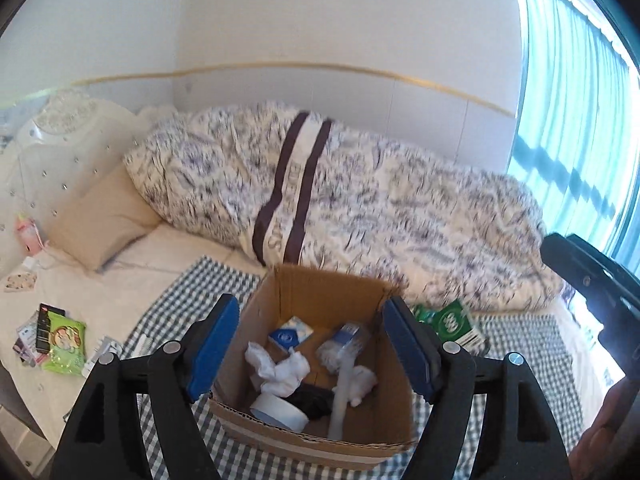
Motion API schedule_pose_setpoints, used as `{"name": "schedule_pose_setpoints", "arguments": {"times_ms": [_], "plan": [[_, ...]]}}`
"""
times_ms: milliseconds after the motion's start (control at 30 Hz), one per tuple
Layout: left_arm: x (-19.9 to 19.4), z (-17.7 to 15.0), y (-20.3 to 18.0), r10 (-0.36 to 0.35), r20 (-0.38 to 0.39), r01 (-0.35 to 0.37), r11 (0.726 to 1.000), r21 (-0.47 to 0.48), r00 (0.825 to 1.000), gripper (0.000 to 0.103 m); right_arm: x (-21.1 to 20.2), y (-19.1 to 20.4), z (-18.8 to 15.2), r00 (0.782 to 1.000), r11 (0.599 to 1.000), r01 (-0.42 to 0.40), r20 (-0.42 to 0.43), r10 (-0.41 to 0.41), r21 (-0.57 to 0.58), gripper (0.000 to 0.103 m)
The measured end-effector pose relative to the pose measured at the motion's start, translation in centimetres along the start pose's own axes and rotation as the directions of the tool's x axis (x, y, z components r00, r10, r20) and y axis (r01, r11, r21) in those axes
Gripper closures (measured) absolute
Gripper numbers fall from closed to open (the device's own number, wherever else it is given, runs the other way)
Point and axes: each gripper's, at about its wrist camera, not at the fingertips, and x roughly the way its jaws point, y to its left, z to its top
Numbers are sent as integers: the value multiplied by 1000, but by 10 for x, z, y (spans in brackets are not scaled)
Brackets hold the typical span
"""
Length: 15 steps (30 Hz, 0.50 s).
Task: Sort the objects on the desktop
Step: 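Move both grippers back over the gingham cloth toward the wipes pack and bracelet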
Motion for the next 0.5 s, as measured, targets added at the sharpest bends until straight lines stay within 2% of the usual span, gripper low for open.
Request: {"name": "schedule_pose_setpoints", "arguments": {"times_ms": [133,267,400,500], "plan": [[-36,7,-15,-9,72,10,1000,-7,997,22,-42,-11,8,998,1000,23,54,-24,6,43],[-66,11,-33,-25,131,25,1000,-1,991,20,-77,-20,14,993,998,56,101,-56,1,34],[-91,9,-50,-35,174,34,999,11,984,16,-106,-29,19,989,997,73,130,-74,11,33],[-107,9,-59,-45,199,42,999,19,979,13,-125,-34,21,985,996,87,148,-88,12,27]]}}
